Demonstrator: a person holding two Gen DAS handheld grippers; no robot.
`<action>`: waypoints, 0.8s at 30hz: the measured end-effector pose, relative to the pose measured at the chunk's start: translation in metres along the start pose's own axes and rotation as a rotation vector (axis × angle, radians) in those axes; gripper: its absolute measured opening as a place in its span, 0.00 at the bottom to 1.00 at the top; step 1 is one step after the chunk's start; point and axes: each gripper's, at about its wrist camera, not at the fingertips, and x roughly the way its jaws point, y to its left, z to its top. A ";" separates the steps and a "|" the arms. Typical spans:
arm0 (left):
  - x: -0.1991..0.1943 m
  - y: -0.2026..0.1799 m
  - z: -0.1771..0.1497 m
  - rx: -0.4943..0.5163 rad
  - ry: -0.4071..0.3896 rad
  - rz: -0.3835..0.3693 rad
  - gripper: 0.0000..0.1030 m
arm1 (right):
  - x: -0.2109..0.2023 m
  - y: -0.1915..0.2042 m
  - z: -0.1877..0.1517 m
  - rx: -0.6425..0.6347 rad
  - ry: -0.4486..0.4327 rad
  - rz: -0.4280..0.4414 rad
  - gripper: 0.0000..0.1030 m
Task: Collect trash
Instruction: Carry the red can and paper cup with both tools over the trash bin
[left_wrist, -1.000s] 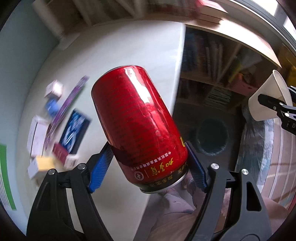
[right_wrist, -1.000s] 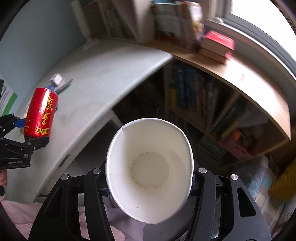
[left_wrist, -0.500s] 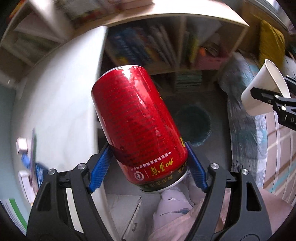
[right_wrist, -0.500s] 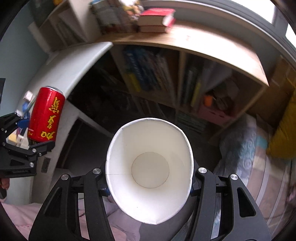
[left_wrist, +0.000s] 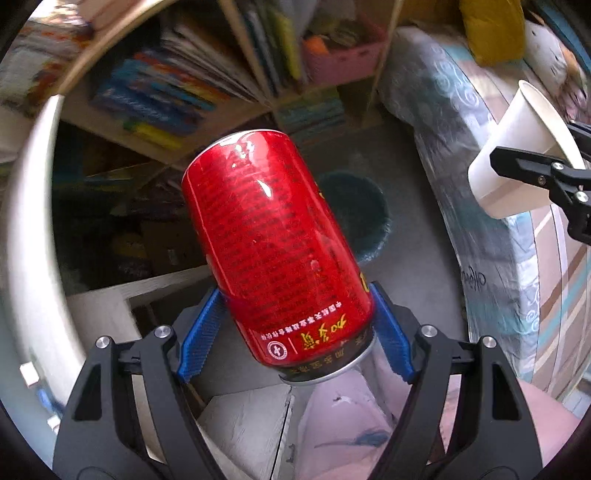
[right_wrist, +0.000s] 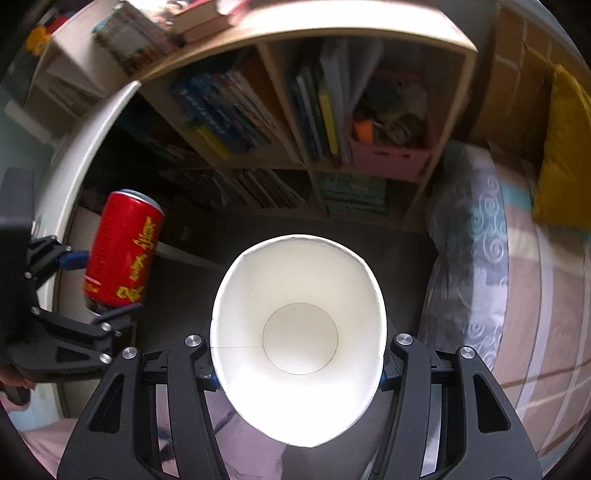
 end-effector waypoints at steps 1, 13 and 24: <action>0.008 -0.004 0.004 0.006 0.015 -0.005 0.72 | 0.006 -0.003 -0.001 0.009 0.005 0.004 0.55; 0.089 -0.032 0.032 0.063 0.141 -0.025 0.72 | 0.090 -0.038 -0.005 0.085 0.092 0.061 0.55; 0.134 -0.042 0.046 0.136 0.197 -0.068 0.72 | 0.140 -0.059 -0.007 0.142 0.141 0.090 0.55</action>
